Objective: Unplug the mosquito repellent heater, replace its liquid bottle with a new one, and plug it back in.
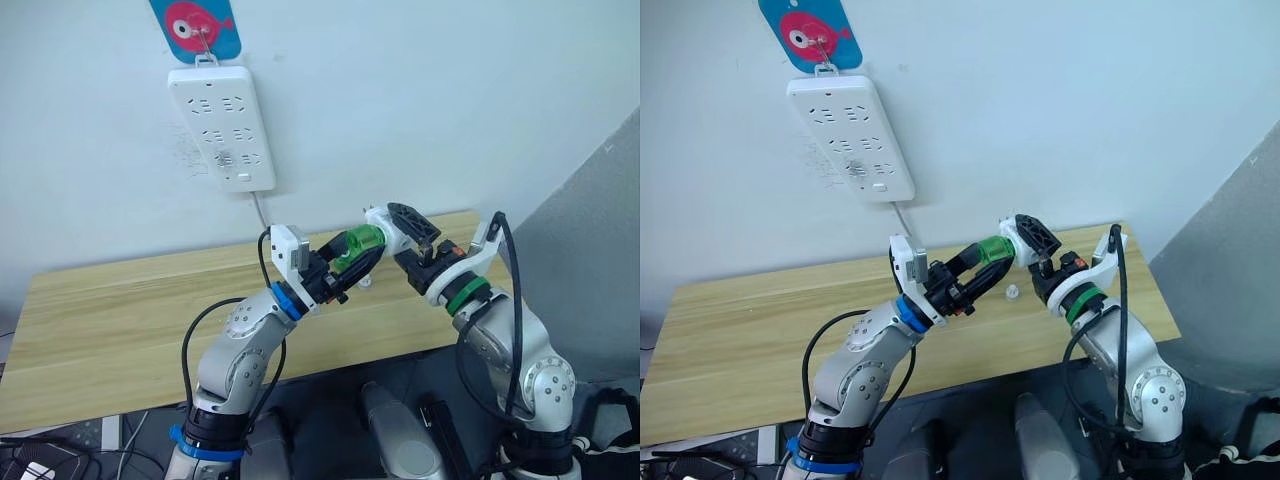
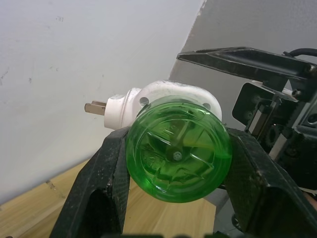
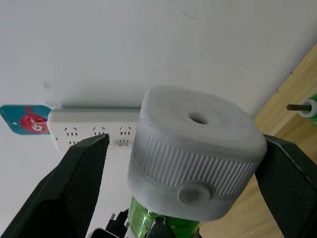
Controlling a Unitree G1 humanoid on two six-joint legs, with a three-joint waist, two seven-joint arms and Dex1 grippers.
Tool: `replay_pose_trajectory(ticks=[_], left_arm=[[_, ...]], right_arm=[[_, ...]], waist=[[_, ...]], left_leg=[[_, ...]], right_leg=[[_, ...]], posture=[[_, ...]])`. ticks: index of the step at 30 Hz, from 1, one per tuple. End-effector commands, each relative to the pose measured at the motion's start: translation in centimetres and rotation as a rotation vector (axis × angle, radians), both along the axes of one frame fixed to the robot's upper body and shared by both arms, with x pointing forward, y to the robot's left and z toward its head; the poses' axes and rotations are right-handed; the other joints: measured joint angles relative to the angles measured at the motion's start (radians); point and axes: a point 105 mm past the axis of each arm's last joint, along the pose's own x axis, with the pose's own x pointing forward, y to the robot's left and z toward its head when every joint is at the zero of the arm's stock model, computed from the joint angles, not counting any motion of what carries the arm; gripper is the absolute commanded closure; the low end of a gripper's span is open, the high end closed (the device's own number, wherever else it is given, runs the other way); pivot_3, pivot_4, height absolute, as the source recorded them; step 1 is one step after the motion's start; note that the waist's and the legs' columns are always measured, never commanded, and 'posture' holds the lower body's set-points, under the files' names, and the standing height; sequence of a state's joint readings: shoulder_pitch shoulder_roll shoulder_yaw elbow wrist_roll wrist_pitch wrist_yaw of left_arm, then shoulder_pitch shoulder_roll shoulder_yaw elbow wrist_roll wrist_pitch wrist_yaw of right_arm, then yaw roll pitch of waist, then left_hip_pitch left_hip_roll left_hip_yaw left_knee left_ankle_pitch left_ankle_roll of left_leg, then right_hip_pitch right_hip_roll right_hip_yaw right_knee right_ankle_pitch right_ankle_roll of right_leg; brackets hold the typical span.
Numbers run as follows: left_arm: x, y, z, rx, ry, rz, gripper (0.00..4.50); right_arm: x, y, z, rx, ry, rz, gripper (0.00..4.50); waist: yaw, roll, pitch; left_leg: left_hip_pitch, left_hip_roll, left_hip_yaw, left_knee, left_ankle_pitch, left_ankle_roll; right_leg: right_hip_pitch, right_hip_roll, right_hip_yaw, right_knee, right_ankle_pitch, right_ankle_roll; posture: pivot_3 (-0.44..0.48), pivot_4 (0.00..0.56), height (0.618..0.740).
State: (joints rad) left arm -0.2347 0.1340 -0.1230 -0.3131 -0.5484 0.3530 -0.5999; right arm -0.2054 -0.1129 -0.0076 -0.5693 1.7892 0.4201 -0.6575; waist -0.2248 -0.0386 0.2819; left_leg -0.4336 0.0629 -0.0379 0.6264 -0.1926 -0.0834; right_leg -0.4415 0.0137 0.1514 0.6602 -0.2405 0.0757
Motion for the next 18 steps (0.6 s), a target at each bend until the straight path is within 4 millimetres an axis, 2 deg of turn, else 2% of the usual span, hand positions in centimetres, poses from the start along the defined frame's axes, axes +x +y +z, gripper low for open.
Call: replay_pose_trajectory(ticks=[1,2,3,14,18], left_arm=[[-1.0,-0.7,0.9,-0.004,-0.059,-0.035,2.18],[-1.1,-0.7,0.9,-0.004,-0.061,-0.035,2.18],[-1.1,-0.7,0.9,-0.003,-0.063,-0.034,2.18],[-1.5,-1.0,0.0,0.033,-0.033,-0.058,2.18],[-1.3,-0.6,-0.6,0.100,-0.038,-0.045,0.91]], right_arm=[[-0.5,0.4,1.4,0.034,-0.051,0.018,0.94],[-0.5,0.5,1.4,0.036,-0.051,0.023,1.32],[-0.5,0.5,1.4,0.038,-0.051,0.026,1.49],[-0.8,1.0,1.6,0.048,-0.063,0.058,1.49],[-0.9,0.7,1.5,0.038,-0.065,0.052,1.49]], waist=[[0.000,0.000,0.000],[0.000,0.000,0.000],[0.000,0.000,0.000],[0.001,0.000,0.000],[0.001,0.000,0.000]], left_leg=[[0.000,0.000,0.000,0.000,0.000,0.000],[0.000,0.000,0.000,0.000,0.000,0.000],[0.000,0.000,0.000,0.000,0.000,0.000],[0.000,0.000,0.000,0.000,0.000,0.000],[0.000,0.000,0.000,0.000,0.000,0.000]], right_leg=[[0.000,0.000,0.000,0.000,0.000,0.000],[0.000,0.000,0.000,0.000,0.000,0.000],[0.000,0.000,0.000,0.000,0.000,0.000],[0.000,0.000,0.000,0.000,0.000,0.000],[0.000,0.000,0.000,0.000,0.000,0.000]], posture=[[-0.259,0.253,0.740],[-0.259,0.253,0.740],[-0.257,0.254,0.740],[-0.252,0.254,0.740],[-0.251,0.254,0.740]])
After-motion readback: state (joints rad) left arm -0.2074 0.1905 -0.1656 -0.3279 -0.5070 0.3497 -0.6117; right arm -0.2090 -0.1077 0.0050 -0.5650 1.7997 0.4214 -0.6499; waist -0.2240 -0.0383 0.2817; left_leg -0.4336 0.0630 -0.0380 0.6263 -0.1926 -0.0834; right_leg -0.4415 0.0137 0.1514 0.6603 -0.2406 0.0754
